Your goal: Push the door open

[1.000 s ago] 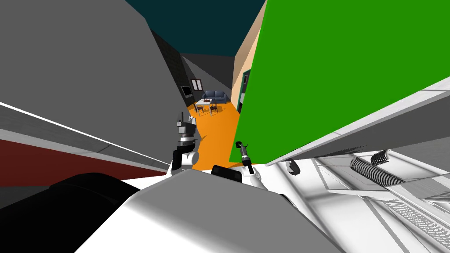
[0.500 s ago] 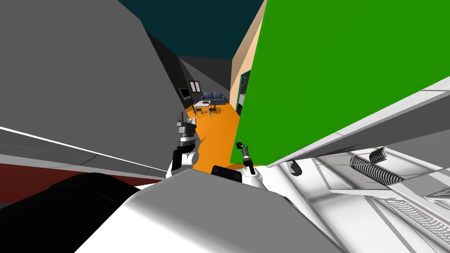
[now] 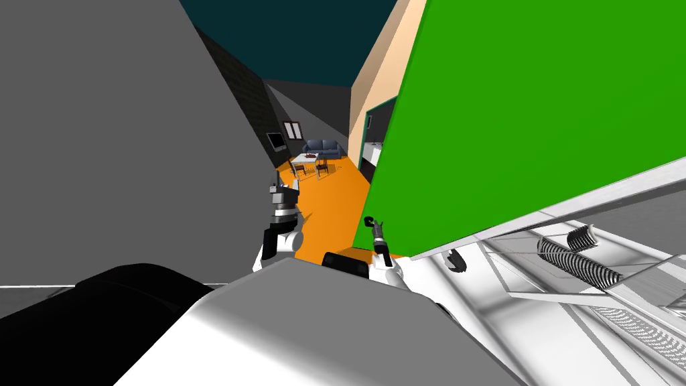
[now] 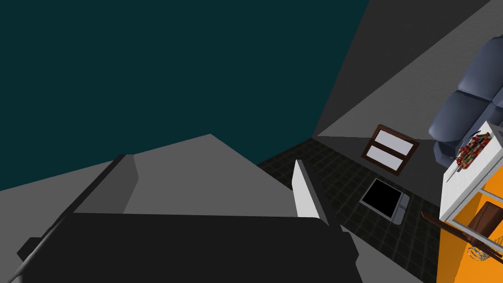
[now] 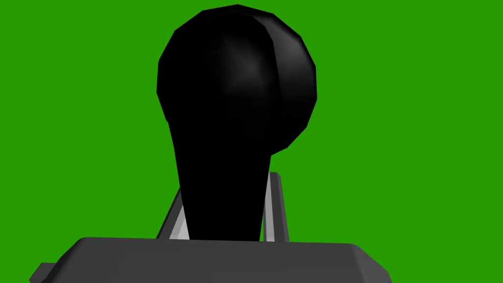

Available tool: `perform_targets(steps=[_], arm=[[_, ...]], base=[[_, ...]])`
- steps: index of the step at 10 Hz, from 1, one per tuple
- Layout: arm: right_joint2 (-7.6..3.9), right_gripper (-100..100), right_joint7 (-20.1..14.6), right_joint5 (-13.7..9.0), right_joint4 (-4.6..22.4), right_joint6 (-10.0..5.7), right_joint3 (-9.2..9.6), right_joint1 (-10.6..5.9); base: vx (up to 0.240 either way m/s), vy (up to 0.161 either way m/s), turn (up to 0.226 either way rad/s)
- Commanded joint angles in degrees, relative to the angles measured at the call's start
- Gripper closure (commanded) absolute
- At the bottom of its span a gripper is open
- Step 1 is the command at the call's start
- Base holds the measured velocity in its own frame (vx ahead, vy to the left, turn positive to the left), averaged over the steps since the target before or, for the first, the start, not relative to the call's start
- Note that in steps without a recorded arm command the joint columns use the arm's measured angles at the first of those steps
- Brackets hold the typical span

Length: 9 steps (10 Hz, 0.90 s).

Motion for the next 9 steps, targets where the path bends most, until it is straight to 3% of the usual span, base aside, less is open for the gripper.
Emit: perform_targets(steps=[1,9], arm=[[-0.58,100,0.37,-0.88,1.55,-1.05,-1.89,-0.98],[-0.24,100,2.09,-3.37,2.14,-0.79,-7.08,-1.16]], base=[[0.128,0.111,-0.047],[0.181,0.129,-0.077]])
